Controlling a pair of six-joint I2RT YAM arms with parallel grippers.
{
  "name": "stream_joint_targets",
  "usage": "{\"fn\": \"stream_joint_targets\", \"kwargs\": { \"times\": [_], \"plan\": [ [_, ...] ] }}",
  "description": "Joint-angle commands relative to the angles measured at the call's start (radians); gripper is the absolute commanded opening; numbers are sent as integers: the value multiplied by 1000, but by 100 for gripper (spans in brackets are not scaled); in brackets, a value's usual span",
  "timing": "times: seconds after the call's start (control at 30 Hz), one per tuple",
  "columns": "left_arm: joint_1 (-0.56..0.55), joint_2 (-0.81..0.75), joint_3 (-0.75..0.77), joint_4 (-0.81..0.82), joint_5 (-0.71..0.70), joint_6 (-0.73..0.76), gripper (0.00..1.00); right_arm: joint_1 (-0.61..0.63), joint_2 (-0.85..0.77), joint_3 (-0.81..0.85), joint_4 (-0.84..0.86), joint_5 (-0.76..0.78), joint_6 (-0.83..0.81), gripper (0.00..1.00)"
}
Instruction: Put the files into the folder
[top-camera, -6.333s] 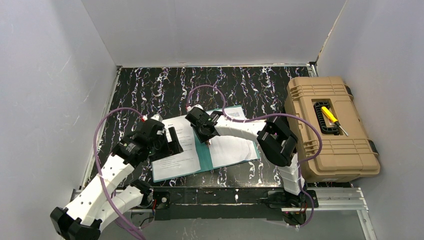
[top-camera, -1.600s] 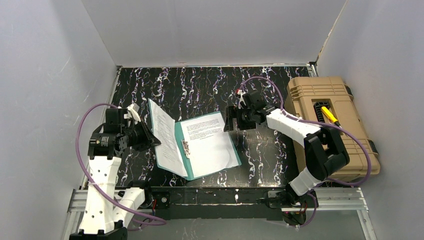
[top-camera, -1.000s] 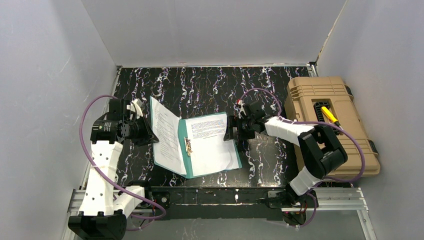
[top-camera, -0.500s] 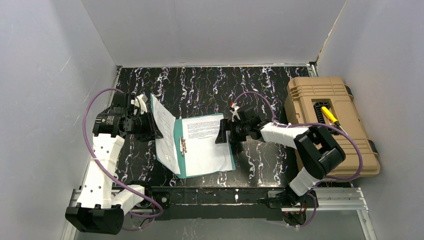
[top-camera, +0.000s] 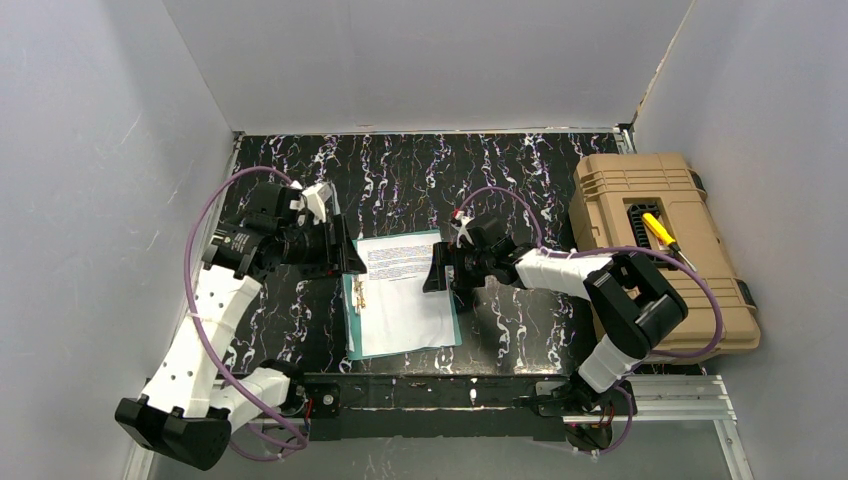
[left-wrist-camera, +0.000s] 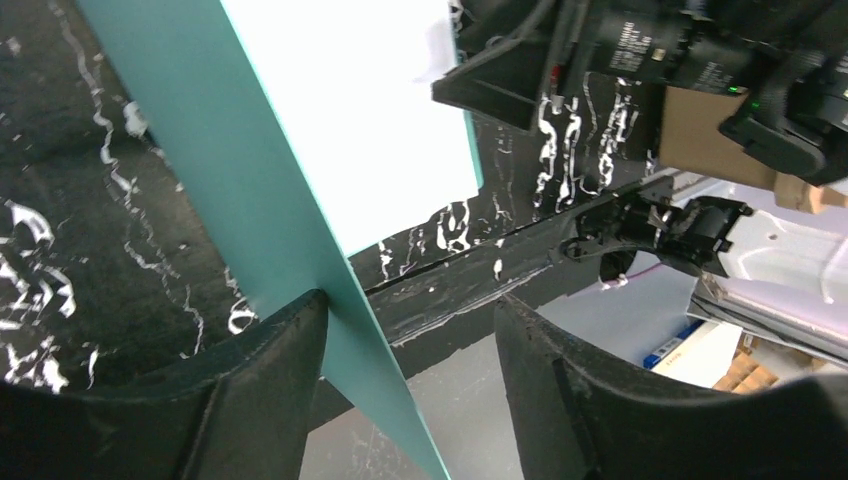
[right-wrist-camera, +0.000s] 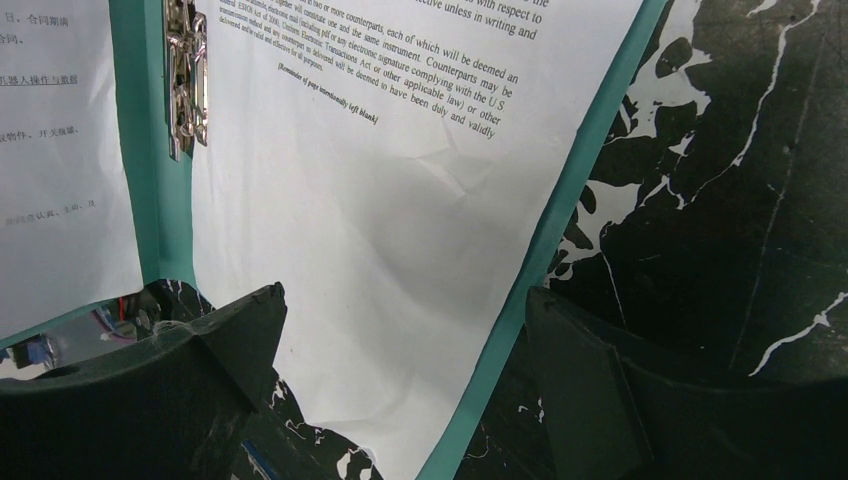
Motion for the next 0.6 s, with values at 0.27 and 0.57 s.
{"fn": "stream_joint_targets", "kwargs": {
  "times": [0.27,0.57],
  "plan": [
    [-202,-5,-119,374,126,-148,86,10,-161,13,-228,200,-53,99],
    [-371,85,-120,528,43,-188,91,2,-410,51,-383,518,-109,99]
  ]
}}
